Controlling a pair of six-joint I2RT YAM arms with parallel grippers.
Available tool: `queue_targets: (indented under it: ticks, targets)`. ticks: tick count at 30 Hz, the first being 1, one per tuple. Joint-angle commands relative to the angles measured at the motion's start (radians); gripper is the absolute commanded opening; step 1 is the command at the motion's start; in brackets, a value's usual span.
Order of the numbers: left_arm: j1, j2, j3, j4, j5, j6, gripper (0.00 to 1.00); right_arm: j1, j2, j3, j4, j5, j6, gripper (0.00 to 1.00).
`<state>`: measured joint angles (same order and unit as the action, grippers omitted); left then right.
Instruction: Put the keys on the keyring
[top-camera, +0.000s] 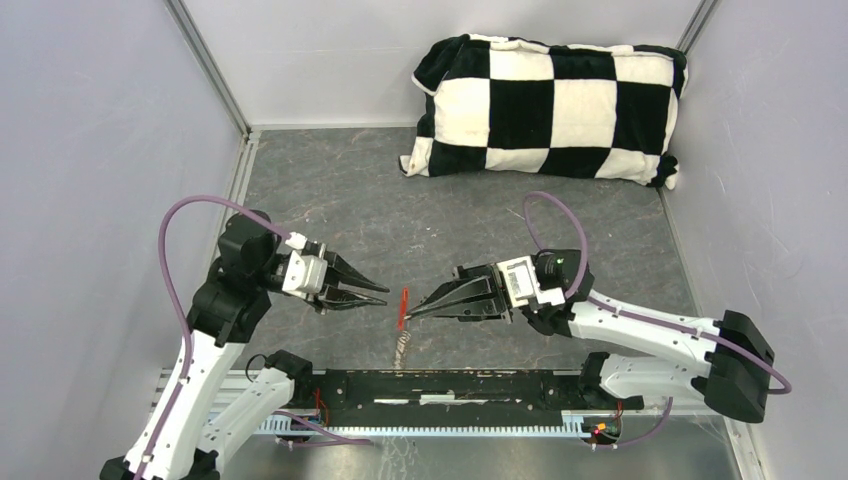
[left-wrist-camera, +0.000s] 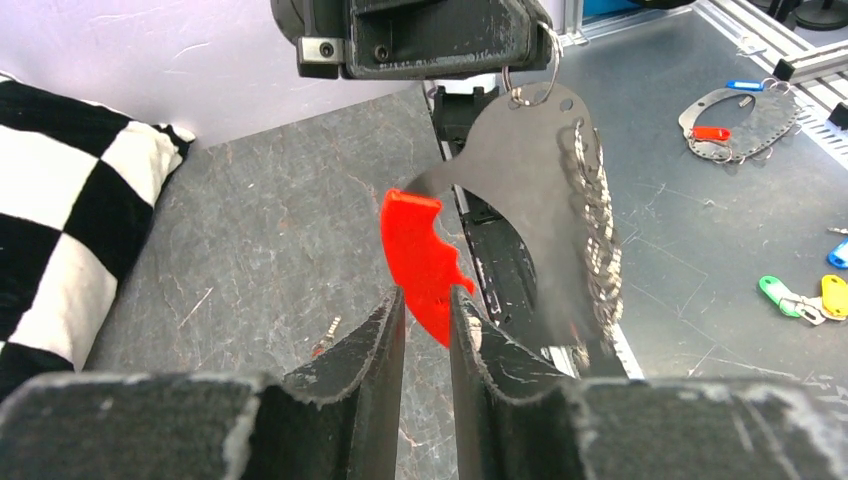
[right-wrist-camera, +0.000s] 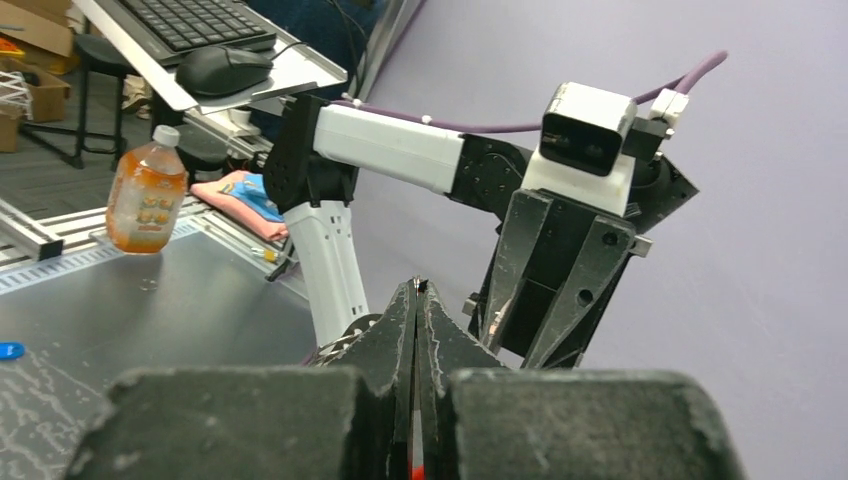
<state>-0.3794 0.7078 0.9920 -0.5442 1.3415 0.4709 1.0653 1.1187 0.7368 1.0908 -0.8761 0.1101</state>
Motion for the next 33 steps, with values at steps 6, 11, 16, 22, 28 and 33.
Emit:
queue_targets:
  ticks: [6, 11, 16, 22, 28, 33]
  targets:
    - [-0.003, -0.026, 0.034, 0.003, 0.025, 0.091, 0.29, 0.005, 0.115, 0.108, 0.34, -0.148, 0.226, 0.01]
    - [-0.004, -0.033, 0.038, 0.003, 0.01, 0.117, 0.29, 0.007, 0.144, 0.149, 0.393, -0.176, 0.294, 0.01]
    - [-0.003, -0.045, 0.049, 0.003, 0.004, 0.118, 0.28, 0.008, 0.137, 0.166, 0.259, -0.154, 0.218, 0.01]
    - [-0.003, -0.058, 0.062, 0.002, -0.015, 0.107, 0.28, 0.01, 0.098, 0.158, 0.076, -0.065, 0.088, 0.01]
    - [-0.003, -0.071, 0.065, 0.003, -0.08, 0.113, 0.3, 0.01, 0.054, 0.162, -0.188, 0.145, -0.055, 0.01]
    - [-0.003, -0.082, 0.046, 0.005, -0.21, 0.15, 0.36, 0.01, 0.025, 0.148, -0.263, 0.205, -0.08, 0.01]
